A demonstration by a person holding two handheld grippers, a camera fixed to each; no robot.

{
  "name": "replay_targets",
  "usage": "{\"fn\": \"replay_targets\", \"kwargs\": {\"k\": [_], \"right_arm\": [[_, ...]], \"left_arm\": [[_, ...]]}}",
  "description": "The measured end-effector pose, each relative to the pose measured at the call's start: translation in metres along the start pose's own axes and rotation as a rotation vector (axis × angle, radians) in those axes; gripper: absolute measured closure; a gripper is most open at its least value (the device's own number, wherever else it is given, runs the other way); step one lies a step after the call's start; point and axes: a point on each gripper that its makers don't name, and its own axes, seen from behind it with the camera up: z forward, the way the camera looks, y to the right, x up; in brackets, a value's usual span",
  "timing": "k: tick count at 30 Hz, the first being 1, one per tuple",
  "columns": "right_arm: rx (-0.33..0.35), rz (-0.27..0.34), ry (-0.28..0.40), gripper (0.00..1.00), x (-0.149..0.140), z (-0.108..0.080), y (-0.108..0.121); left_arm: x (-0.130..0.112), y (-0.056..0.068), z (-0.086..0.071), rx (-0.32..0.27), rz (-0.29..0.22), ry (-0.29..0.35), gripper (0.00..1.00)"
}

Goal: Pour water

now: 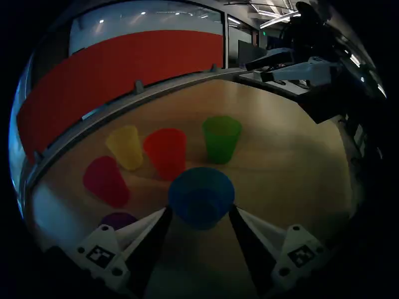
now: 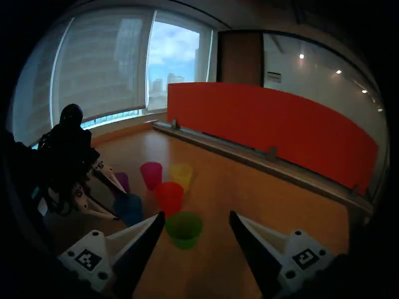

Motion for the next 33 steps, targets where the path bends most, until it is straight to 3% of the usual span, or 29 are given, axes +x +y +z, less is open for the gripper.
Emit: {"fn": "replay_targets", "kwargs": {"k": [9, 26, 33], "right_arm": [[0.0, -0.001, -0.004, 0.0, -0.003, 0.002, 0.001], [-0.005, 0.005, -0.009, 0.0, -0.007, 0.001, 0.003], [-0.008, 0.001, -0.01, 0.0, -0.007, 0.0, 0.003]], "left_arm": [[0.0, 0.0, 0.013, 0.009, 0.029, -0.013, 0.17], [-0.003, 0.001, 0.027, -0.009, -0.019, -0.024, 0.17], [-0.003, 0.0, 0.027, -0.007, -0.034, -0.018, 0.18]]}}
